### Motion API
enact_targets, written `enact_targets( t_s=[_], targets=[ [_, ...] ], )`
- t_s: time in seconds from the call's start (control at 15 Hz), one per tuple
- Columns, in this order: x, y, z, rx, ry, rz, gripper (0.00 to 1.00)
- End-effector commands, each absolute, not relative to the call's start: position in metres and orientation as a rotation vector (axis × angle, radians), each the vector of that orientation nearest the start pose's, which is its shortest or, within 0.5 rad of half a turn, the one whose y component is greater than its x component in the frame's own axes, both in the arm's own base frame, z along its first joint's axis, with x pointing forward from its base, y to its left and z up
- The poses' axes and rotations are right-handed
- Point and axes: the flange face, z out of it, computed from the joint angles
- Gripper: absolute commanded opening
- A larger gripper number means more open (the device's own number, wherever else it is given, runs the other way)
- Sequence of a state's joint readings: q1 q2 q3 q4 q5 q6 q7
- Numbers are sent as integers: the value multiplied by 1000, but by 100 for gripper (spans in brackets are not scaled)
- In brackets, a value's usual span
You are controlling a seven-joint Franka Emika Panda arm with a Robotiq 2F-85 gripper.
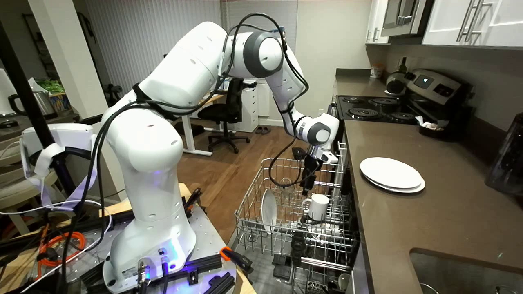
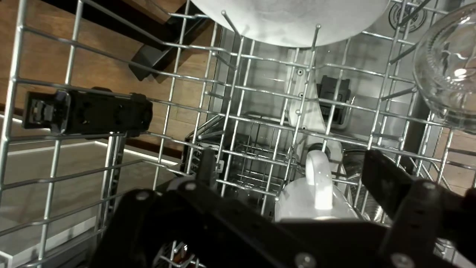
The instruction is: Move the mug in the dishwasher to the right
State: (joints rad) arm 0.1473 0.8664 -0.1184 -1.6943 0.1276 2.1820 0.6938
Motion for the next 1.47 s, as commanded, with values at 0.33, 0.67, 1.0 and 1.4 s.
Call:
enact_targets(
  t_s=[0.33,0.67,1.0,1.4],
  targets=[
    [638,34,28,-3041,1346,415,78],
    [645,29,12,-3006,1450,328,58],
    [651,29,0,-2991,1489,220,62],
    [653,30,-12,-2979,1441,67,29]
  ],
)
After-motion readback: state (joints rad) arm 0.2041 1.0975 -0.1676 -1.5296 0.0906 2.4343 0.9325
